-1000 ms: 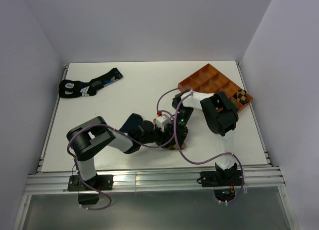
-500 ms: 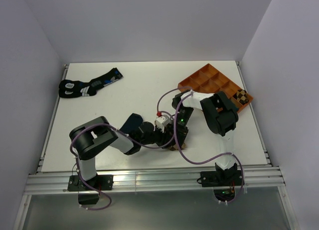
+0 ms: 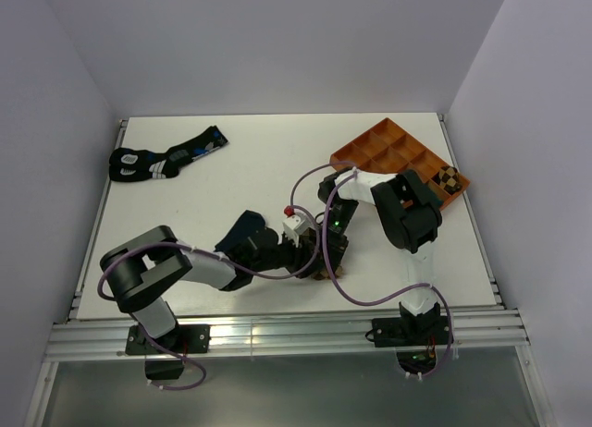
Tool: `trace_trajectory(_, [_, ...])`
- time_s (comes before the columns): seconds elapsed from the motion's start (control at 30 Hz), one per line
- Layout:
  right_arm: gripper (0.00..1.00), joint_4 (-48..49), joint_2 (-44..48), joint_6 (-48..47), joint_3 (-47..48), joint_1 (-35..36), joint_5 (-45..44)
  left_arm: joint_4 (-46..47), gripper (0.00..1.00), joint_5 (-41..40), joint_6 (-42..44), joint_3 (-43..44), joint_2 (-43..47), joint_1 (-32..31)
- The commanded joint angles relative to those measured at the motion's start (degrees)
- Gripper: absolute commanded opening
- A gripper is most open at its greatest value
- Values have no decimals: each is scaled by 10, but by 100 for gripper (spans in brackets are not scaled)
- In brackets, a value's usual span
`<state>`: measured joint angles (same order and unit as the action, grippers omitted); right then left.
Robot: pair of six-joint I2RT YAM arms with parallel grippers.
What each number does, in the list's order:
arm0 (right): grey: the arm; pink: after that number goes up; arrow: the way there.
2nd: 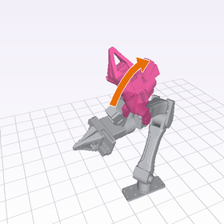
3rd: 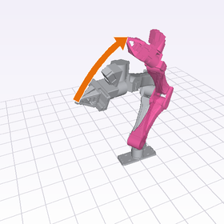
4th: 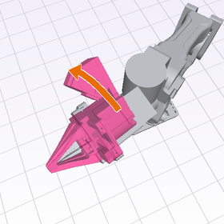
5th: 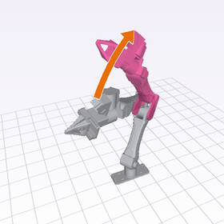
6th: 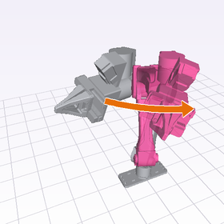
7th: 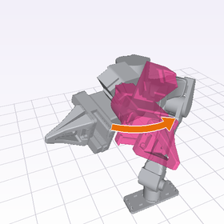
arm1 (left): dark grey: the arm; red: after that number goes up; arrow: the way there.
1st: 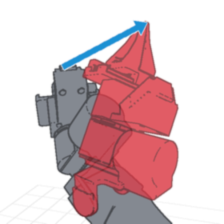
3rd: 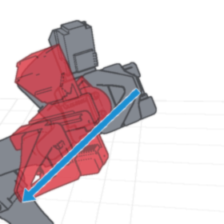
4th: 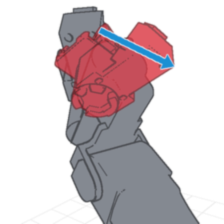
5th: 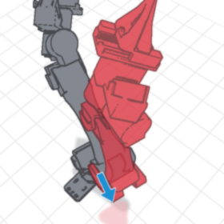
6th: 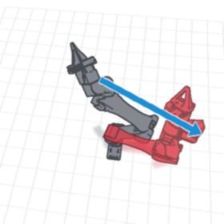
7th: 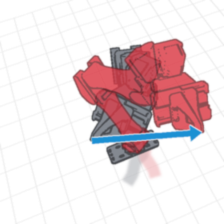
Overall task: Roll the socks
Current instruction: Roll the sock at the center of the board.
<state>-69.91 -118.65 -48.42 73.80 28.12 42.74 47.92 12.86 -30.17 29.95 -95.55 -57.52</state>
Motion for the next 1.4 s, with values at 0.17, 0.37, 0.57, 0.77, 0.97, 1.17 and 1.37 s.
trace_trajectory(0.17, [22, 53, -1, -11, 3, -2, -17, -48, 45, 45, 50, 54, -31, -3])
trace_trajectory(0.37, [22, 50, -4, -11, 8, -2, -17, -61, 44, 54, 56, 70, -60, -3])
trace_trajectory(0.57, [22, 51, -4, -6, 13, -2, -15, -53, 41, 61, 47, 67, -74, -5])
trace_trajectory(0.77, [22, 59, 1, 4, 10, -3, -11, -66, 34, 64, 41, 70, -92, -7])
trace_trajectory(0.97, [29, 75, 18, 25, 3, -3, 1, -74, 3, 58, 30, 66, -104, -8])
trace_trajectory(1.17, [41, 90, 74, 34, -22, -7, 4, -27, 0, 56, -7, 34, -118, -5])
trace_trajectory(1.37, [47, 100, 142, 47, -48, -32, 7, 38, 0, 73, -53, -7, -133, 6])
